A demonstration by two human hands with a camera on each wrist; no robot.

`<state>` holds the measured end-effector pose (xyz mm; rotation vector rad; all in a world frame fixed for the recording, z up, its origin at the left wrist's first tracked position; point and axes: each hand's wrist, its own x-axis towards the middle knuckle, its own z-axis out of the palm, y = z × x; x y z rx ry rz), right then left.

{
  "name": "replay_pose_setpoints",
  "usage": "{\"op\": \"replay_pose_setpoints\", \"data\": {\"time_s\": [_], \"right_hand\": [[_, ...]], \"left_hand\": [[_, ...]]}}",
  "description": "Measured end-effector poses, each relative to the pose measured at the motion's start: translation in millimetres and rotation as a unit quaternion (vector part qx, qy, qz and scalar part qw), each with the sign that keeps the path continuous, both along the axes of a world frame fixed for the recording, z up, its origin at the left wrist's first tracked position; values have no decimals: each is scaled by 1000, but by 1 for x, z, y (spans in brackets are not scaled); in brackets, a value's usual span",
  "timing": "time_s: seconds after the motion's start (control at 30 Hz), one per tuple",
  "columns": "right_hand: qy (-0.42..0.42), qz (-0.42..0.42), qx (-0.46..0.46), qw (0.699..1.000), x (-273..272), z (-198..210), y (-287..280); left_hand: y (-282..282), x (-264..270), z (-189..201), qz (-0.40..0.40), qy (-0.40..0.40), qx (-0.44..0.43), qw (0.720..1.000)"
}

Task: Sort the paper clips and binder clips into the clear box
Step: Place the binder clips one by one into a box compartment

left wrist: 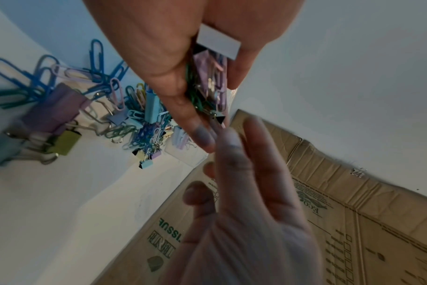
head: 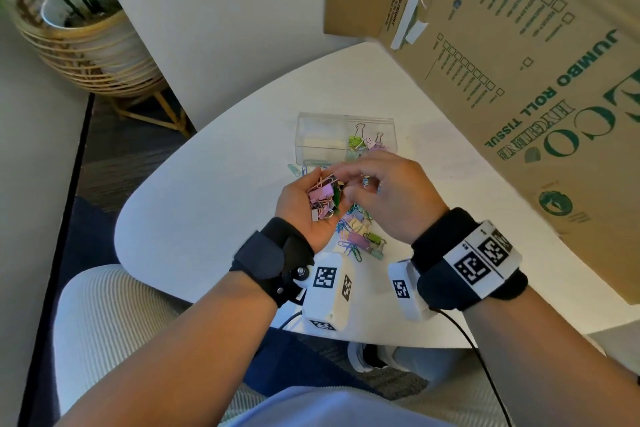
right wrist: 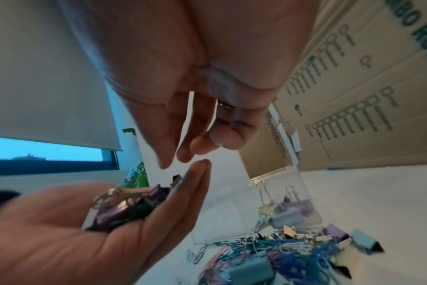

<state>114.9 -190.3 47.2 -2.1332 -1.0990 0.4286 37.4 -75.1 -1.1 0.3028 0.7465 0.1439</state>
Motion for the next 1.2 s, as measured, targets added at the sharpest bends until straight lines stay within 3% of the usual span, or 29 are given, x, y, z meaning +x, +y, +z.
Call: {"op": "replay_pose_setpoints", "data": {"time_s": [0.23, 0.5, 0.67, 0.8, 1.1, 1.2], "right_hand": [[-108, 21, -111, 988, 0, -7, 7], [-16, -3, -59, 998, 11, 5, -4], [98, -158, 86, 979, 28, -9, -8], [74, -221, 53, 971, 49, -16, 5], [59, -223, 8, 973, 59, -9, 26], [59, -206, 48, 976, 42, -11, 23]], "left_hand": [[-2, 1, 5, -2, -5, 10, 1000], [0, 1, 4, -4, -16, -9, 1000], [1, -1, -3, 3, -31, -31, 999], [-3, -1, -6, -5, -27, -36, 999], [-7, 0, -5, -10, -26, -22, 999], [-8, 0, -7, -4, -22, -25, 999]]}}
